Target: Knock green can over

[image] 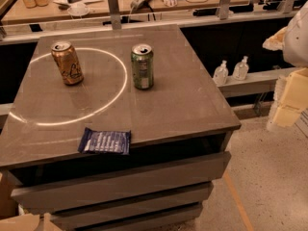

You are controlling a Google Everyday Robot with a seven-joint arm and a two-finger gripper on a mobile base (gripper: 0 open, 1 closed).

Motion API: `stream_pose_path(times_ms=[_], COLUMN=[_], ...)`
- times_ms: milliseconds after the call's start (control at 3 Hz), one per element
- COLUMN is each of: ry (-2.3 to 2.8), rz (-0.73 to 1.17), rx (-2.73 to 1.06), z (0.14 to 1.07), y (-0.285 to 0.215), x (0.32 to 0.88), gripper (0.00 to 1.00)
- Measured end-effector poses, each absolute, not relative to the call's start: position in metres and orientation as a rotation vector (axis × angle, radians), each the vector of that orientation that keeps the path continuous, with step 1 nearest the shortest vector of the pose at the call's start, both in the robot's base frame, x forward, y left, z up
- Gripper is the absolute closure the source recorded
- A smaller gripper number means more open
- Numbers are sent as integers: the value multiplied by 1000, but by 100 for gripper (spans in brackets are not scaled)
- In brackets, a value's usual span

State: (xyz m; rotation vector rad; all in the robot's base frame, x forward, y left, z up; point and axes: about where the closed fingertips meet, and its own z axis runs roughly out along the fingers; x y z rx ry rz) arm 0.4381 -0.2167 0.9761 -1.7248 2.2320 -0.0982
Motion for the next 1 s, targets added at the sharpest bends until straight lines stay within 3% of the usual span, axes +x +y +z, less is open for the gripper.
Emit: stream_pose_path(times_ms=[333, 1000], ry=[2232, 2039], rz=[-98, 197], rx=[-1725, -1624], z=[976, 949], y=[-217, -200], x=[438, 484], gripper=[0, 0])
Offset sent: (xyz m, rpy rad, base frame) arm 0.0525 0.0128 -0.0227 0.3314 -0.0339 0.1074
